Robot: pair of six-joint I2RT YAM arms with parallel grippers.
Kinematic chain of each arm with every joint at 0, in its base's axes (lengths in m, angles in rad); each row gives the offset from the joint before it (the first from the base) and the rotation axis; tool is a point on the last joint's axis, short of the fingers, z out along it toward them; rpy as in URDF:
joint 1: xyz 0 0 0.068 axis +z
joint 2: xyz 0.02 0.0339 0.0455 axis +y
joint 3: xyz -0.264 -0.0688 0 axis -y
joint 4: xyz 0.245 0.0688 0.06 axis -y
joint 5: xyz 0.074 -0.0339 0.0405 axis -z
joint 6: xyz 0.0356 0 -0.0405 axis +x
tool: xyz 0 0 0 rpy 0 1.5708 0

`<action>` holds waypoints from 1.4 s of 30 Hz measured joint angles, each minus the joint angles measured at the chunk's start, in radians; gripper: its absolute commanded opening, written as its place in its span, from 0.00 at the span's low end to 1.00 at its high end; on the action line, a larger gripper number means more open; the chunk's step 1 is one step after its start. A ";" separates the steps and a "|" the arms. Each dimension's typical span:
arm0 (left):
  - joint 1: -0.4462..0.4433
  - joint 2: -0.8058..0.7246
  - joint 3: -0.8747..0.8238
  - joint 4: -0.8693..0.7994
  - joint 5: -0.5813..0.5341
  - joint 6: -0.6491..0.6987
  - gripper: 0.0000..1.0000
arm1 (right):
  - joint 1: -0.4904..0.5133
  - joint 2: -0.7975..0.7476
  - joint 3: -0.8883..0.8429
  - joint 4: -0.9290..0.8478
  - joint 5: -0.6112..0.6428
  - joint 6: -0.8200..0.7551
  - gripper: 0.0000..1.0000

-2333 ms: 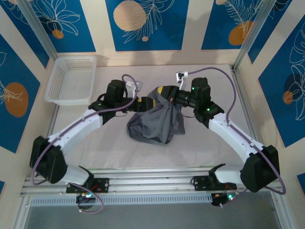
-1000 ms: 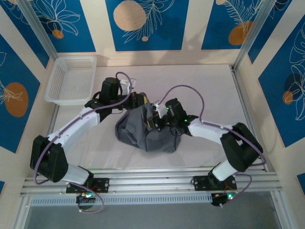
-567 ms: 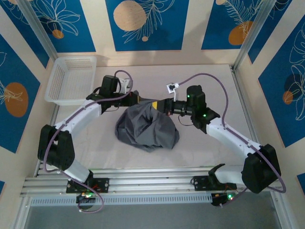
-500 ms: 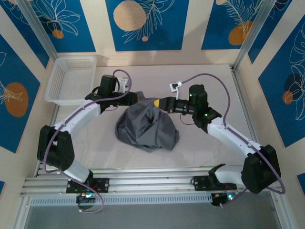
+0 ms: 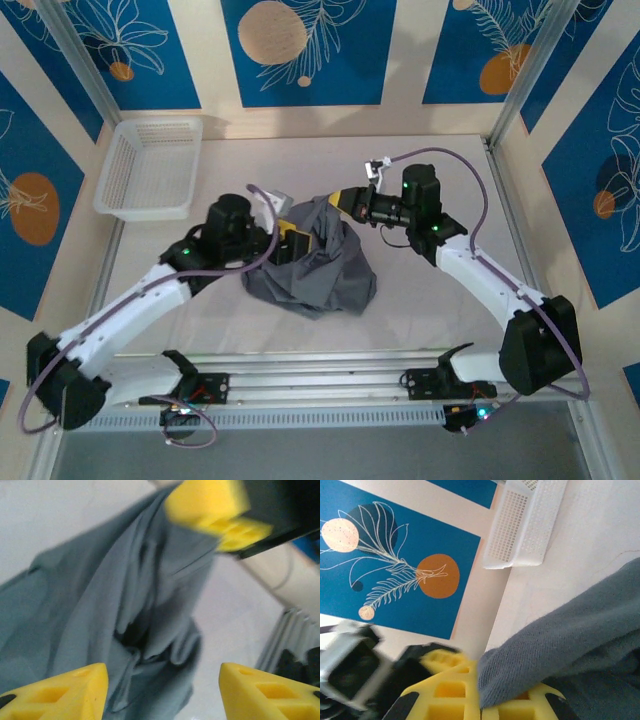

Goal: Fold the inside-out t-shirt

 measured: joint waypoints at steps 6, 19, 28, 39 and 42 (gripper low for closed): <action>0.002 0.266 0.017 0.019 -0.083 -0.011 0.29 | 0.028 0.002 0.057 -0.038 -0.066 -0.005 0.00; 0.129 0.277 -0.045 0.455 0.542 -0.398 0.00 | -0.335 0.338 -0.015 -0.100 -0.185 -0.084 0.56; 0.129 0.202 -0.041 0.379 0.564 -0.359 0.00 | -0.236 -0.014 -0.338 0.061 -0.121 -0.085 0.86; 0.129 0.166 -0.030 0.327 0.575 -0.309 0.00 | -0.072 0.179 -0.222 0.121 -0.034 -0.100 0.04; 0.129 0.127 -0.034 0.301 0.541 -0.281 0.00 | -0.072 0.193 -0.203 0.177 -0.060 -0.050 0.00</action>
